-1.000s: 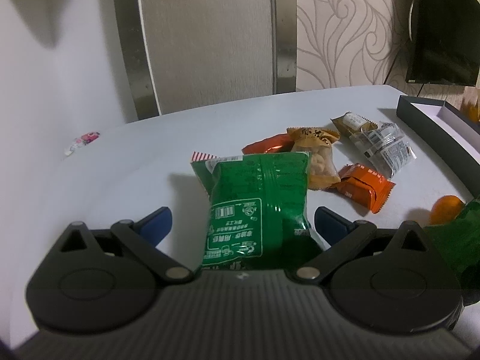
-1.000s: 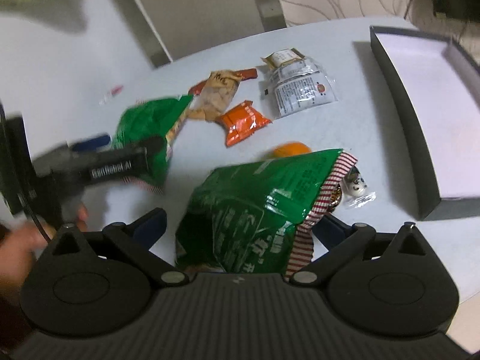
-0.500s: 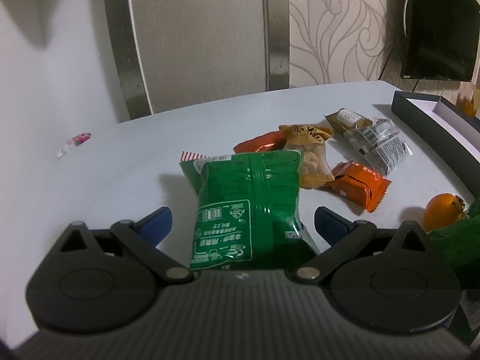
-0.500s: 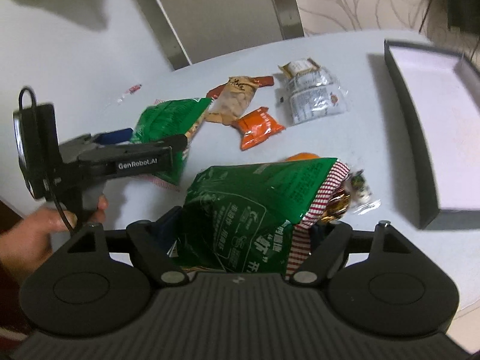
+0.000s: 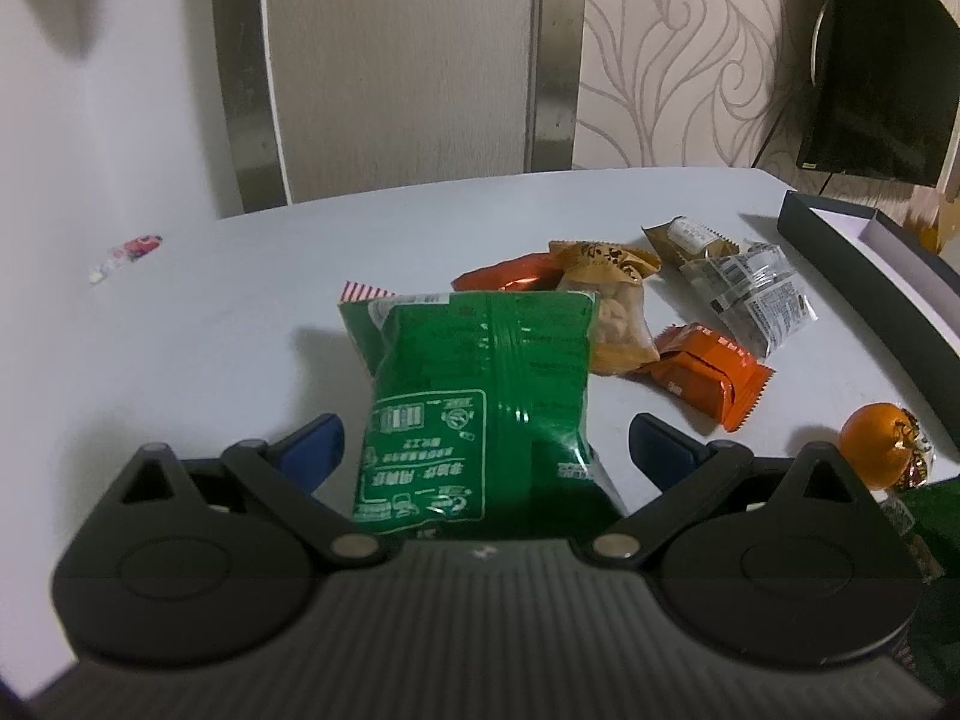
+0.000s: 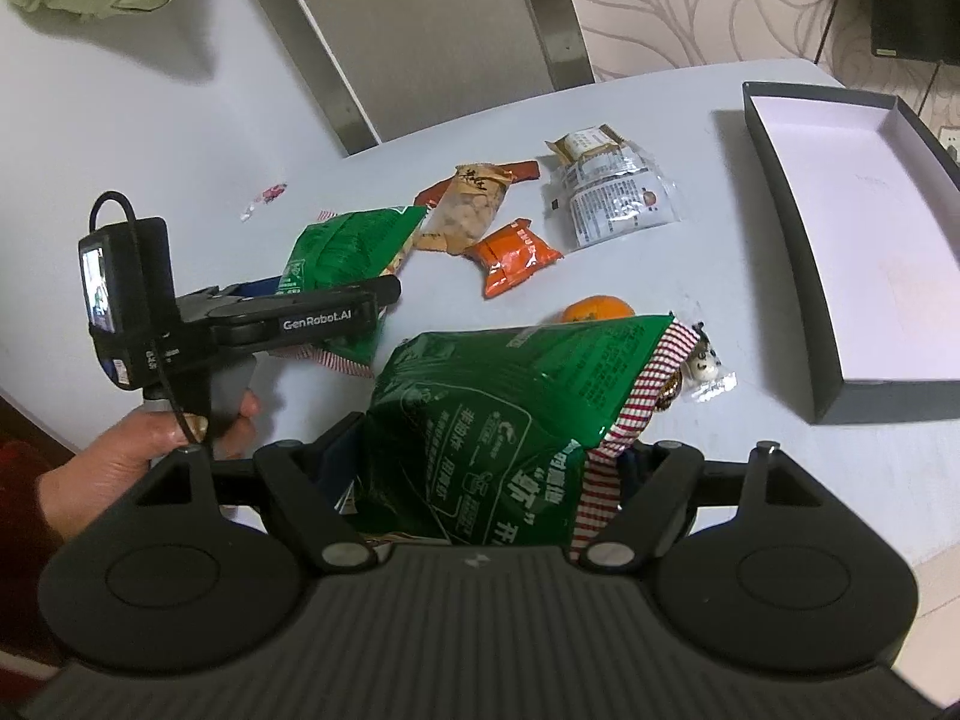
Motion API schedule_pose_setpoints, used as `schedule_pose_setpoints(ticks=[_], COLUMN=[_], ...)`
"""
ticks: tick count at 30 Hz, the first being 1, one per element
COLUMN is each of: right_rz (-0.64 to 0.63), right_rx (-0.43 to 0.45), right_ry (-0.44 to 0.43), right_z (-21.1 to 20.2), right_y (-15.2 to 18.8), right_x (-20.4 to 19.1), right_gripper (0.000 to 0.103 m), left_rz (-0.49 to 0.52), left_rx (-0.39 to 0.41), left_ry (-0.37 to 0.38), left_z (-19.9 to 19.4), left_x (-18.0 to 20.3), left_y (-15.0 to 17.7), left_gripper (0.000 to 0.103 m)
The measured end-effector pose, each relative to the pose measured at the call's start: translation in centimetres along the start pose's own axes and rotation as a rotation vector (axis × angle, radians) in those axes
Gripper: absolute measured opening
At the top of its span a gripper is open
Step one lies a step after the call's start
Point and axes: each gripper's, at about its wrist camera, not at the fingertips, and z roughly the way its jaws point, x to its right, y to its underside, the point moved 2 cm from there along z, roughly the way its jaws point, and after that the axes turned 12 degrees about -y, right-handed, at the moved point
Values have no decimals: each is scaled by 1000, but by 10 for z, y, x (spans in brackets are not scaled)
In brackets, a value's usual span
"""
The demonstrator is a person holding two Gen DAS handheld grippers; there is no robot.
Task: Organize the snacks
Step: 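Grasp the large green chip bag with the right gripper while the left holds its bag, then carry both green bags into the black box tray and open both grippers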
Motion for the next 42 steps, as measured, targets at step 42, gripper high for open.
schedule_pose_setpoints(ticks=[42], right_rz=[-7], right_rx=[234], right_ry=[249], right_z=[-113], right_y=[-61], right_x=[139], right_gripper=[82], left_rz=[41], left_rx=[172], left_ry=[201], left_z=[-42], left_x=[143], left_y=[-83], left_gripper=[64])
